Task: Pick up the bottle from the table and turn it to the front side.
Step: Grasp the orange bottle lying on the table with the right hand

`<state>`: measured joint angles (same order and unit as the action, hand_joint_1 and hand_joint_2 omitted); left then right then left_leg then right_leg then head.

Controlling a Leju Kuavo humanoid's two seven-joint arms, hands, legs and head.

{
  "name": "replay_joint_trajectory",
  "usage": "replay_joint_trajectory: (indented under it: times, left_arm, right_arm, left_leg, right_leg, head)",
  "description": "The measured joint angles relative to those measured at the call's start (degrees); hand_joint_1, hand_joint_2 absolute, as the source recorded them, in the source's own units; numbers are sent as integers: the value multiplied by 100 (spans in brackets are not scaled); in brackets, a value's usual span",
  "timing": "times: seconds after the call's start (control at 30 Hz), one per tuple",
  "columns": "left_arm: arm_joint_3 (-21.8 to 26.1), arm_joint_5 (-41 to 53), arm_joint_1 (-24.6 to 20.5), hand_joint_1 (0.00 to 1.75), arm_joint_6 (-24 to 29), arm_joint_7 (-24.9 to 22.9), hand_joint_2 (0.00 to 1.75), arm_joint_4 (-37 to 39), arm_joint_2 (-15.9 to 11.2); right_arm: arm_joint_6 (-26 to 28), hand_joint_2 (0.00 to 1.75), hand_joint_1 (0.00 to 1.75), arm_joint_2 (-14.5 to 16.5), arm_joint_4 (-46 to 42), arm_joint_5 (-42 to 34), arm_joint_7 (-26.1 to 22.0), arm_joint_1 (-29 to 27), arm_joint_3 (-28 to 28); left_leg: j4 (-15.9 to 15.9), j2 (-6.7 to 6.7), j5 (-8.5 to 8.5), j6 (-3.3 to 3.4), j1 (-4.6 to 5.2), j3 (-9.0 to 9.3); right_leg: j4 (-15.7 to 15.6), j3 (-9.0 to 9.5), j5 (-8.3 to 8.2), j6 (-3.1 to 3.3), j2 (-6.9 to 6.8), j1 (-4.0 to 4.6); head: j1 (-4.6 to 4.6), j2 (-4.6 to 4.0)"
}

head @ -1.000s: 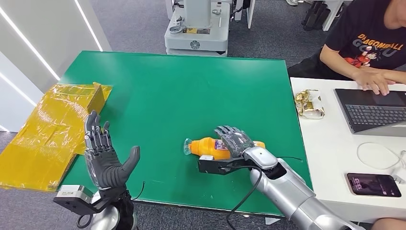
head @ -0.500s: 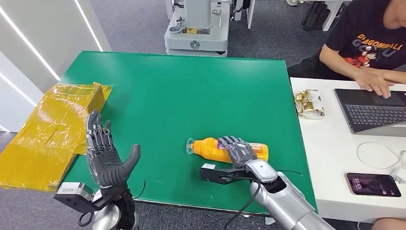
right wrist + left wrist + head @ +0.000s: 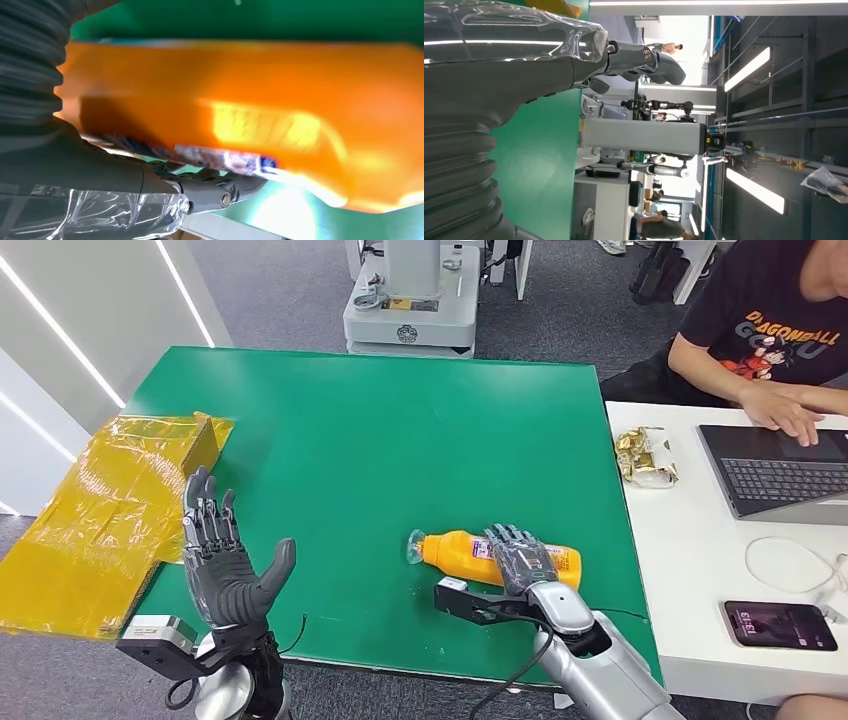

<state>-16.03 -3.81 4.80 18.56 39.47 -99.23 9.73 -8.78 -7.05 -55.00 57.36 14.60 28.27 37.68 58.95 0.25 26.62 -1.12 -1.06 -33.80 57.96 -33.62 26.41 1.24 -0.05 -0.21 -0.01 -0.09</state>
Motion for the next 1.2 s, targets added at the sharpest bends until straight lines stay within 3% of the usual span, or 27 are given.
replay_joint_trajectory:
  times: [0.43,0.8,1.2]
  left_arm:
    - [1,39,-1,0,-169,-39,175,130,28]
    - [-2,95,-28,0,157,-37,175,255,25]
    - [-2,-117,-29,0,260,-57,175,318,15]
  right_arm:
    - [312,175,0,-38,-545,532,228,-504,-478]
    - [488,175,0,-32,-756,1071,443,-580,-705]
    - [350,175,0,-27,-679,951,331,-581,-916]
  left_leg:
    - [0,-1,0,0,0,-2]
    - [0,-1,0,0,0,-2]
    - [0,-2,0,0,0,-3]
  right_leg:
    - [0,0,1,-1,-1,0]
    - [0,0,1,-1,-1,0]
    - [0,0,1,-1,-1,0]
  head:
    - [0,0]
    - [-1,0]
    - [0,0]
